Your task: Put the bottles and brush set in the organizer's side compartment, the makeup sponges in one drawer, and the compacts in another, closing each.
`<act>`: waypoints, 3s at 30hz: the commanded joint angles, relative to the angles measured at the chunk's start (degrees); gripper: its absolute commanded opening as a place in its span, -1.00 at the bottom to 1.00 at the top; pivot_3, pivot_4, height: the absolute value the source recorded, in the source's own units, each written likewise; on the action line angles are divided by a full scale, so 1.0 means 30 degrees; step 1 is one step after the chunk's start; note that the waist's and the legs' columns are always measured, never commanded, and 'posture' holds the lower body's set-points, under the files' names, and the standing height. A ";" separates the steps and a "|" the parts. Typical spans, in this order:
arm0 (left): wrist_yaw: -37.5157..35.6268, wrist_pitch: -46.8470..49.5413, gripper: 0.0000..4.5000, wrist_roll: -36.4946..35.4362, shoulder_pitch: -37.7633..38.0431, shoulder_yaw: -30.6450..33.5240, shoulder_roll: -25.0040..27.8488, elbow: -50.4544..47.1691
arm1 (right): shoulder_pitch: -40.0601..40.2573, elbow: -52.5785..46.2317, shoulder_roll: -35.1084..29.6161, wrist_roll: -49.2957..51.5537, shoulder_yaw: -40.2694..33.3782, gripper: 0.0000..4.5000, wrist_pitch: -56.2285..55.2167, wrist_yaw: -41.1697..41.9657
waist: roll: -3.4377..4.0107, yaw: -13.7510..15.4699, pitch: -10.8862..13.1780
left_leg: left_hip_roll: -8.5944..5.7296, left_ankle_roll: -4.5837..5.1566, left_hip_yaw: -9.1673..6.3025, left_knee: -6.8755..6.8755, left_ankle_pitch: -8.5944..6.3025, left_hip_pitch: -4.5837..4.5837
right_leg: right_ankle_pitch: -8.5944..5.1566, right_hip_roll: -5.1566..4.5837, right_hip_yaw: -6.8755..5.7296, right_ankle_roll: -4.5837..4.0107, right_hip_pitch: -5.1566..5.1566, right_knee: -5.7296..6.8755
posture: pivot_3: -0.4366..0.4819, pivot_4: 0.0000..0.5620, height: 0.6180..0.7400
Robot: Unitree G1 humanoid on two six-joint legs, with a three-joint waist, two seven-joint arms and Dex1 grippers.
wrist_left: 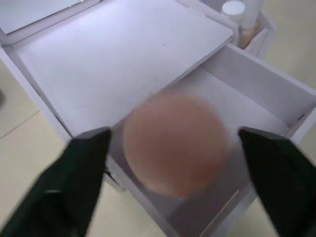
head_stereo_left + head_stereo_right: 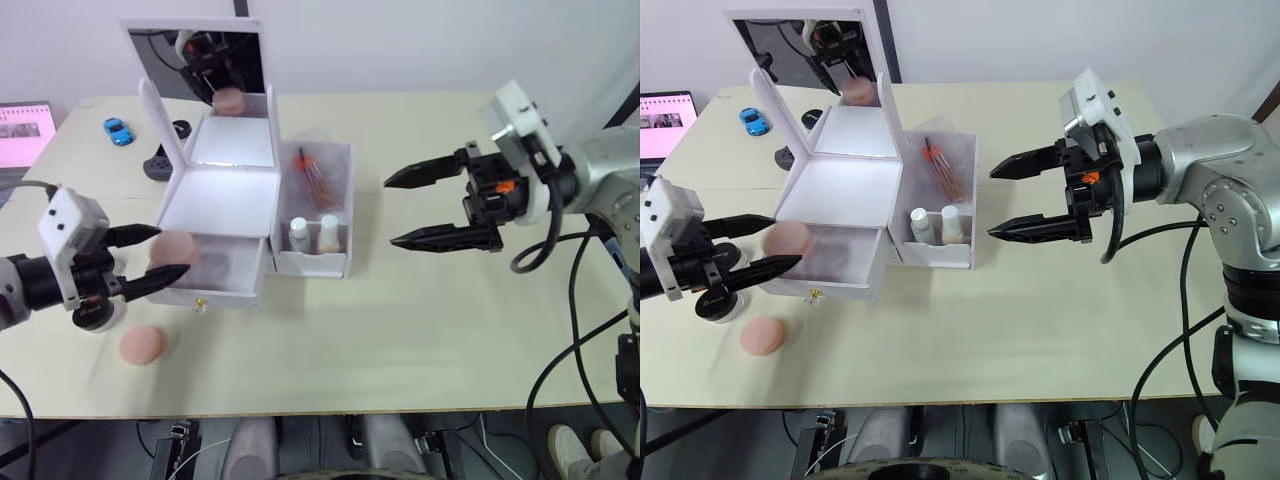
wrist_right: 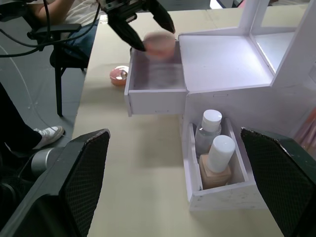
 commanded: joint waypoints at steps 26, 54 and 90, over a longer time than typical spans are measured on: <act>0.0793 -0.9940 0.97 0.6239 -0.0026 0.7335 -0.1624 1.3518 | 0.4506 0.5665 0.2350 -0.5441 -0.3165 1.00 -0.8370 -0.5025 | -0.0036 0.0160 -0.0022 | 0.0023 0.0001 0.0007 0.0007 0.0001 0.0015 | 0.0006 0.0041 0.0023 0.0004 0.0020 0.0011 | -0.05 -0.47 0.75; -0.3545 -1.1598 0.97 0.4934 0.0034 0.4622 -0.1582 1.4547 | 0.5342 0.4119 0.2232 -0.3736 -0.3357 1.00 -0.6626 -0.3462 | -0.0079 -0.0185 -0.0047 | 0.0083 0.0001 0.0125 -0.0014 0.0001 0.0124 | 0.0036 0.0052 0.0096 0.0013 0.0032 0.0061 | -0.05 -0.47 0.75; -0.0689 -0.9446 0.97 0.7546 0.8768 0.1241 -0.7859 0.4504 | -0.0064 0.1926 0.1079 -0.3961 0.0406 1.00 -0.4832 0.1125 | -0.0121 -0.0010 -0.0067 | 0.0037 -0.0002 0.0192 0.0001 -0.0003 0.0005 | 0.0037 -0.0034 0.0093 0.0001 -0.0099 0.0012 | -0.05 -0.47 0.75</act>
